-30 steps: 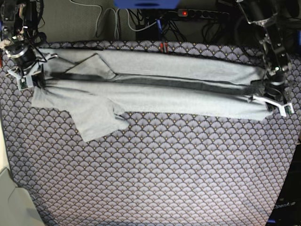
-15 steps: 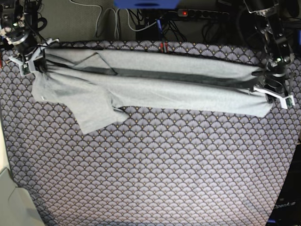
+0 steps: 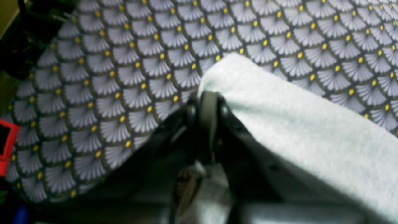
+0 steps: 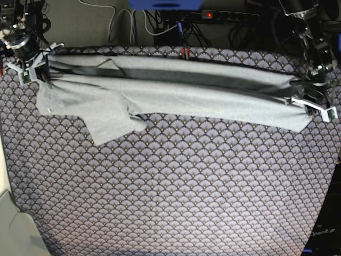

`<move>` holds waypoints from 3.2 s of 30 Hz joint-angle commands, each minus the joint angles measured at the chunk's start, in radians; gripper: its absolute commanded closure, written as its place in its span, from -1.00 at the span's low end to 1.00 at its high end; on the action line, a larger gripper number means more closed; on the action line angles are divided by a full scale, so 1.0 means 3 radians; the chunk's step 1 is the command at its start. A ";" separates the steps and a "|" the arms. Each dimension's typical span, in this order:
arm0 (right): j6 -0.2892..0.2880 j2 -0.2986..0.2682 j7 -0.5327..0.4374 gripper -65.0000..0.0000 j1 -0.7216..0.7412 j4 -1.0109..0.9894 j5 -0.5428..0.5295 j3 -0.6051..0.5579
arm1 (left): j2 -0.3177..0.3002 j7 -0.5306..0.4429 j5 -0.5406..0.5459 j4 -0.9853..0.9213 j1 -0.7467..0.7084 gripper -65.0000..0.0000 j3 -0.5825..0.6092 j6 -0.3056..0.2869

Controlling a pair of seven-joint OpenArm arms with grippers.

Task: Fold the T-shirt properly
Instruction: 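Lay the hem down and open both grippers, then move the right gripper to grasp the hanging sleeve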

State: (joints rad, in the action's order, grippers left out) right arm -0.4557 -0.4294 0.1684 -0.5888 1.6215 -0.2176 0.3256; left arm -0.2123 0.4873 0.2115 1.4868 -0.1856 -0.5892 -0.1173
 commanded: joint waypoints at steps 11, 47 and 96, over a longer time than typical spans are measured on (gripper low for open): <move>0.0028 -0.0060 -0.0063 1.00 -0.0137 0.0055 -0.0008 0.0155 | -0.0052 -0.0108 -0.0017 0.0038 0.0028 0.98 -0.0038 0.0041; 0.0028 -0.0070 -0.0037 0.33 -0.0101 -0.0042 -0.0505 0.0672 | -0.0042 0.0173 0.0100 -0.0059 0.0038 -0.01 -0.0049 0.0041; -0.0808 0.0196 0.1472 0.17 0.2712 -0.1781 -0.0632 -0.1057 | 0.0219 0.0178 0.0070 0.0182 -0.0028 -0.01 -0.0043 0.0041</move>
State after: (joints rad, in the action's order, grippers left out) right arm -0.6910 -0.3683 0.5961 0.2131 1.0771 -0.4015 0.0120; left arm -0.1333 0.5652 0.2295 1.5242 -0.2020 -0.5995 -0.1017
